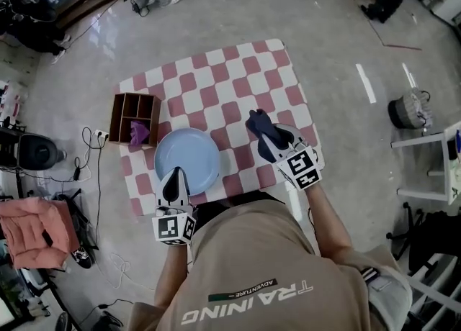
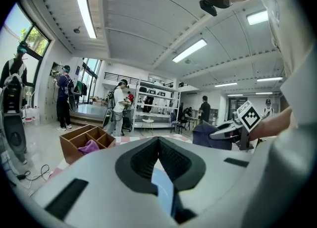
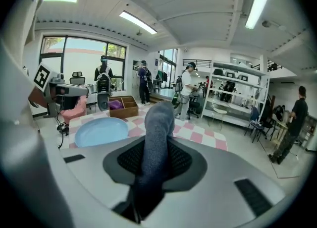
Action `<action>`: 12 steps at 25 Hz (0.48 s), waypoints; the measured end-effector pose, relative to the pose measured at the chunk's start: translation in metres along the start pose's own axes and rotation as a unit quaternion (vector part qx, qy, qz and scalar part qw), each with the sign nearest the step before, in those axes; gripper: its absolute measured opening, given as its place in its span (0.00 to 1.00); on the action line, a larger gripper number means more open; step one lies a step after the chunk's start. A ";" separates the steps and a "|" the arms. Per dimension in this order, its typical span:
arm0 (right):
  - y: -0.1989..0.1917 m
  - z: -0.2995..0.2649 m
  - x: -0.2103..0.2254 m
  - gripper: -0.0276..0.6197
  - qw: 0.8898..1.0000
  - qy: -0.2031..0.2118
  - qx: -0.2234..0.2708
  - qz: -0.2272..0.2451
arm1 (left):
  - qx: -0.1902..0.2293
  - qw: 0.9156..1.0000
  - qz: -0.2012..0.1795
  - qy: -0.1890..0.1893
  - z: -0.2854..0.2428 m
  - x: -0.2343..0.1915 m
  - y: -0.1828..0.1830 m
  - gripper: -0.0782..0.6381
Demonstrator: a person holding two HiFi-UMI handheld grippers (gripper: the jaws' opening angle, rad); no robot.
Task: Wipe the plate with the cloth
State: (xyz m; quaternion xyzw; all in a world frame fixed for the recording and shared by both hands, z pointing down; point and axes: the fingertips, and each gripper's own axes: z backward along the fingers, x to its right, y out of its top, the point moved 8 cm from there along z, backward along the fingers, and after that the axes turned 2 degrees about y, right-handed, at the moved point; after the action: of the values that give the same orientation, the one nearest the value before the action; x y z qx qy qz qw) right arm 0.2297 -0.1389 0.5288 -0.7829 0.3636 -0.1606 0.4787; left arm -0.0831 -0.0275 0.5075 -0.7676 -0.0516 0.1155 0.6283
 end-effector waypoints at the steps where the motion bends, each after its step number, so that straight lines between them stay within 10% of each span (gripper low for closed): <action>1: 0.006 -0.006 -0.007 0.21 1.000 0.006 0.006 0.004 | 0.003 1.000 0.003 0.005 0.005 -0.007 0.000 0.12; 12: 0.077 -0.048 -0.095 0.21 0.997 0.061 0.042 0.034 | 0.027 0.999 0.020 0.031 0.049 -0.088 0.008 0.12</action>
State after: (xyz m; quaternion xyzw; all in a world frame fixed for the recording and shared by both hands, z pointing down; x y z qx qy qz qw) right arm 0.1041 -0.1224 0.4952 -0.7382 0.4114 -0.2065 0.4932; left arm -0.1803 -0.0025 0.5005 -0.7546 -0.0135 0.1052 0.6475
